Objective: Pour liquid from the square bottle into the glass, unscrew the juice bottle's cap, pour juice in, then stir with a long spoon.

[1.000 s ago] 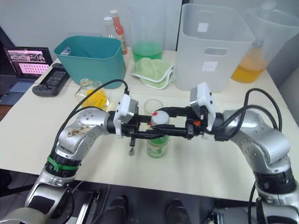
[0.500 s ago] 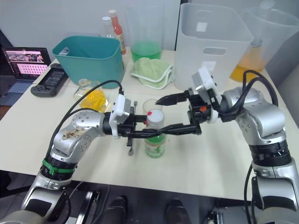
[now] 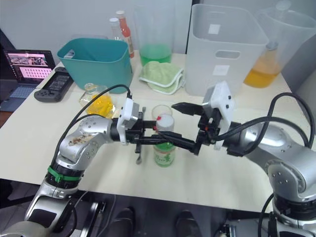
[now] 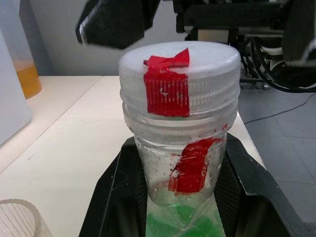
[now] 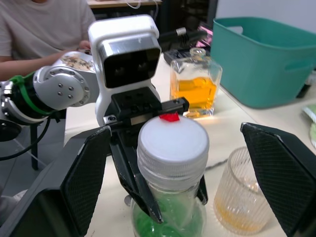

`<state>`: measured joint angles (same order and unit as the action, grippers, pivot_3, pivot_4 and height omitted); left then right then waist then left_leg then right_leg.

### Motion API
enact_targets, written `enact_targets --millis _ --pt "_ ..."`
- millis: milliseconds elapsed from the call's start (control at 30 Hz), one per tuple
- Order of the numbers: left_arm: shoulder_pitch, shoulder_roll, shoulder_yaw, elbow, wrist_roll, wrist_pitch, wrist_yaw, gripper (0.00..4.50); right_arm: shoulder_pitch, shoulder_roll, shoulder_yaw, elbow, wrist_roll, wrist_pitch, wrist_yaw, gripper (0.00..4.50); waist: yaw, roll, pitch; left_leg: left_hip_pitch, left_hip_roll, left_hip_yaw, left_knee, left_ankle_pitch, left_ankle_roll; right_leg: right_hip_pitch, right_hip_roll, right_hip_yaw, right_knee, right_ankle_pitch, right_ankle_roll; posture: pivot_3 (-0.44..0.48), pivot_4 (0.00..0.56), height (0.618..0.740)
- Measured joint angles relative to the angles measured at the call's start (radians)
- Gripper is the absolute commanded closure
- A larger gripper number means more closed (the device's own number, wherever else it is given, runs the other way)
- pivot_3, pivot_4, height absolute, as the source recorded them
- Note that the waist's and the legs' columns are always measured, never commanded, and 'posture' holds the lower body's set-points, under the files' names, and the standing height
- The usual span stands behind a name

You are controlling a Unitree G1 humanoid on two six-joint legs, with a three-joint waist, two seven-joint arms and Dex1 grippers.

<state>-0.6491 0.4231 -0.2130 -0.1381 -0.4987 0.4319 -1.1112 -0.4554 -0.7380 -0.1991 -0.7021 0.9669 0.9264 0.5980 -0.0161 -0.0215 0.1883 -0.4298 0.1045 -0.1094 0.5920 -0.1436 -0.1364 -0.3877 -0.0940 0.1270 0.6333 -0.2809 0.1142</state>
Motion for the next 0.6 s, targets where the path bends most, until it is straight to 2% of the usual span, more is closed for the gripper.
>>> enact_targets --millis 267,300,367,500,533,600 --pt "-0.015 -0.019 -0.005 0.032 0.005 -0.013 -0.018 3.15 0.018 0.023 0.008 -0.027 0.028 0.0 -0.123 0.03 0.003 0.0 0.0 0.0 0.0 0.0 0.0 0.0 0.0 0.0 0.0 0.0 -0.001 0.0 0.0 0.0 0.15 0.734" --pt "-0.016 -0.019 -0.006 0.033 0.005 -0.013 -0.019 3.15 0.019 0.025 0.014 -0.028 0.032 0.0 -0.129 0.56 0.003 0.0 0.0 0.0 0.0 0.0 0.0 0.0 0.0 0.0 0.0 0.0 -0.001 0.0 0.0 0.0 0.15 0.734" --pt "-0.016 -0.019 -0.006 0.033 0.005 -0.013 -0.019 3.15 0.025 0.042 0.027 -0.034 0.038 -0.001 -0.147 1.12 0.003 0.0 0.0 0.0 0.0 0.0 0.0 0.0 0.0 0.0 0.0 0.0 -0.001 0.0 0.0 0.0 0.15 0.734" --pt "-0.016 -0.018 -0.005 0.032 0.005 -0.013 -0.018 3.15 0.03 0.047 0.04 -0.036 0.04 -0.003 -0.154 2.54 0.003 0.0 0.0 0.0 0.0 0.0 0.0 0.0 0.0 0.0 0.0 0.0 -0.001 0.0 0.0 0.0 0.15 0.734" --pt "-0.016 -0.018 -0.005 0.032 0.005 -0.013 -0.018 3.15 0.03 0.046 0.041 -0.036 0.04 -0.004 -0.151 2.79 0.003 0.0 0.0 0.0 0.0 0.0 0.0 0.0 0.0 0.0 0.0 0.0 -0.001 0.0 0.0 0.0 0.15 0.734" --pt "-0.014 -0.017 -0.005 0.029 0.005 -0.012 -0.017 3.15 0.03 0.044 0.044 -0.032 0.039 -0.008 -0.138 2.82 0.002 0.0 0.0 0.0 0.0 0.0 0.0 0.0 0.0 0.0 0.0 0.0 -0.001 0.0 0.0 0.0 0.15 0.734"
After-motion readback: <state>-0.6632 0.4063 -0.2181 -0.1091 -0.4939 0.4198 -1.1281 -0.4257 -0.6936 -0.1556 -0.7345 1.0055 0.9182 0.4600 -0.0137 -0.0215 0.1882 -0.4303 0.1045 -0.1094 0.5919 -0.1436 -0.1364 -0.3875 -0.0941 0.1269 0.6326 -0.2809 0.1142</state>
